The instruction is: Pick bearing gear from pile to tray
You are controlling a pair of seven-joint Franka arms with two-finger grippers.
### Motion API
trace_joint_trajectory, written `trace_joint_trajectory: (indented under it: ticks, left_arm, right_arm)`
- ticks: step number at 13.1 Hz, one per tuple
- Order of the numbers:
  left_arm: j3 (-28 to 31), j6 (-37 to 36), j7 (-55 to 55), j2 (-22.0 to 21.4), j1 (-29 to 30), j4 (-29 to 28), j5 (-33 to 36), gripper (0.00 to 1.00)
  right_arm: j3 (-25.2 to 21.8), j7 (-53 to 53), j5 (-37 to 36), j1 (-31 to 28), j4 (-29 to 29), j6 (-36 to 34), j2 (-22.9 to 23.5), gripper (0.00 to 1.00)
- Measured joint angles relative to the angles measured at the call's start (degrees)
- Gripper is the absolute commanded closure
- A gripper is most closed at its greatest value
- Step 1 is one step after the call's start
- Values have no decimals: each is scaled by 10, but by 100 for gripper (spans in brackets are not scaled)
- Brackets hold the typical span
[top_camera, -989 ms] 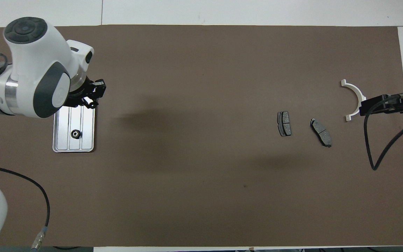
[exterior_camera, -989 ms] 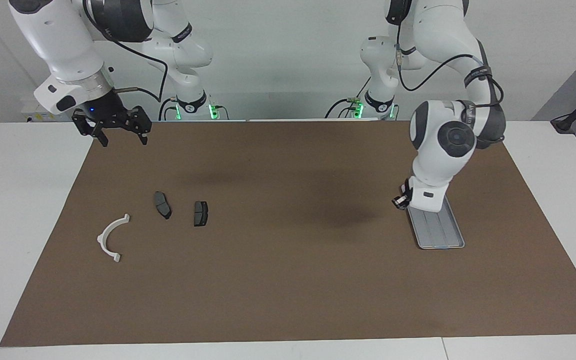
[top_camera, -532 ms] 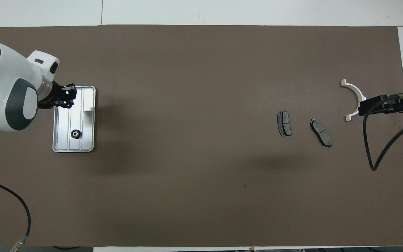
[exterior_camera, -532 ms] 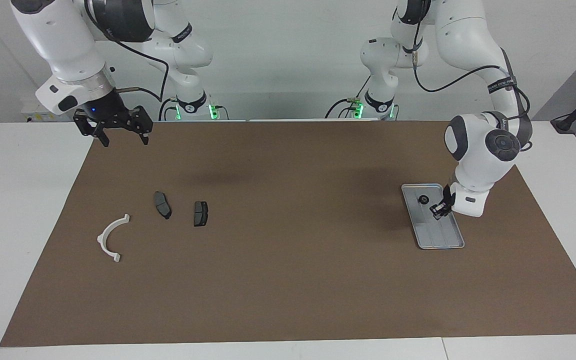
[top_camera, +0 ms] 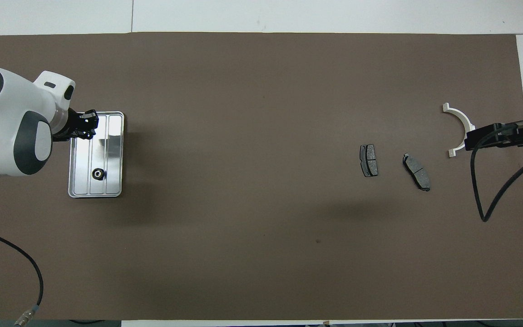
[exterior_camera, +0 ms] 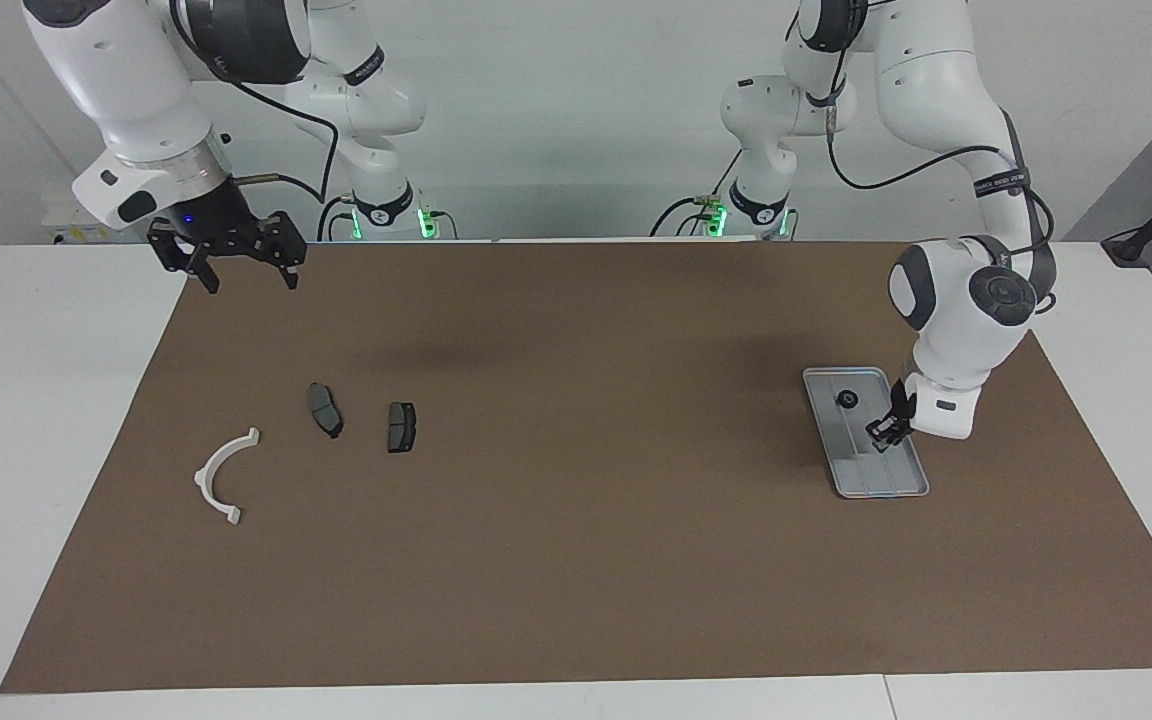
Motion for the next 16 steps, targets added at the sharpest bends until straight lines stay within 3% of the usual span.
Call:
trace_joint_trajectory:
  ticks: [11,12,13,16]
  left_arm:
    - [-1,64,0,17,0,-35,0,98]
    - [-1,64,0,17,0,-35,0,62]
    - [-1,64,0,17,0,-35,0,36]
    - [-3,64,0,17,0,-36,0,25]
  right_arm:
    - [0,0,-11,0,0,0,0,0]
    - [0,0,-12,0,0,0,0,0]
    - [0,0,-13,0,0,0,0,0]
    - [-1,0,-14,-1,0,0,0,0]
